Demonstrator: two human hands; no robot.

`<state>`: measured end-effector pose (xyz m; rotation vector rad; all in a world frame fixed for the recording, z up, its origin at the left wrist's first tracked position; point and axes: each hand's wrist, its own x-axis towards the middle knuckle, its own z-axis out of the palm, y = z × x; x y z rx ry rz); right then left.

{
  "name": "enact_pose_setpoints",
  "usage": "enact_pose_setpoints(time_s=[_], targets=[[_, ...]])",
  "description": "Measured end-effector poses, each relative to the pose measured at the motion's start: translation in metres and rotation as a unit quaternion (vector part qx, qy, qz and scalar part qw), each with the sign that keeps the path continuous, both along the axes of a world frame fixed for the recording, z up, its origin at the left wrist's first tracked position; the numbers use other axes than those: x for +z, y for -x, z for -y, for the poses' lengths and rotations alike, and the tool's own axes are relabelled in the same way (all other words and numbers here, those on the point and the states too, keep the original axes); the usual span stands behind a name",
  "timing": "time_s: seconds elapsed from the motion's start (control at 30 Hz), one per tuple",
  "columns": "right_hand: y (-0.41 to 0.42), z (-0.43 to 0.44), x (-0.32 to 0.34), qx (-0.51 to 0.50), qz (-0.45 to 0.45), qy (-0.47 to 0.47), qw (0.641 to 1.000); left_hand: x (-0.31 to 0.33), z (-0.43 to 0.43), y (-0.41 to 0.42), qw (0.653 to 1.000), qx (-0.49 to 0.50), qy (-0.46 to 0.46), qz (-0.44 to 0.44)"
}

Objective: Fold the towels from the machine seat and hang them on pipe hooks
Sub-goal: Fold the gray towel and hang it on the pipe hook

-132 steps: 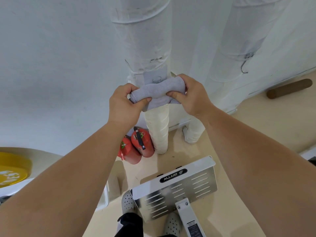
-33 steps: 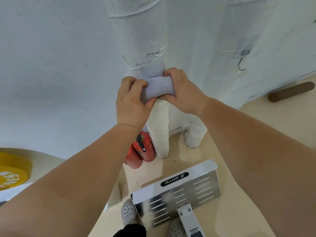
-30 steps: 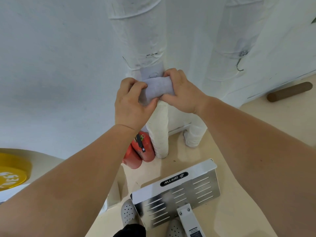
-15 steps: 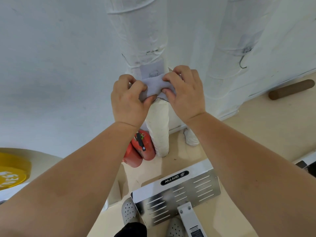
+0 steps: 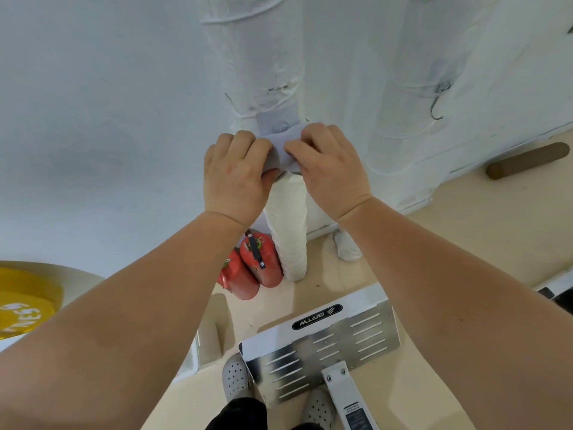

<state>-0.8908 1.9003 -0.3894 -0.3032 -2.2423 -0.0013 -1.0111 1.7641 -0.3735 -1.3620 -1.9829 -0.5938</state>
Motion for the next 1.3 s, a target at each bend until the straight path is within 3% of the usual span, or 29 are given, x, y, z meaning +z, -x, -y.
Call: enact_pose_setpoints(time_s=[0.17,0.43,0.63,0.83,1.3], targets=[[-0.003,-0.014,0.001,0.058,0.024,-0.006,0.998,-0.005,-0.006,0.007,0.999,-0.032,0.005,-0.031],[0.012,-0.017,-0.004,0.024,-0.014,0.013,1.000,-0.011,-0.010,0.012,0.997,-0.045,-0.035,-0.054],[0.009,-0.005,-0.004,0.000,0.004,0.051,0.999,-0.020,-0.007,0.004,0.998,-0.038,-0.042,-0.007],[-0.006,-0.009,0.012,0.024,0.088,0.055,0.994,-0.012,0.005,-0.006,1.000,-0.001,0.011,0.005],[-0.051,0.019,0.019,-0.031,0.162,0.097,0.982,0.021,0.029,-0.028,0.991,0.038,0.116,0.050]])
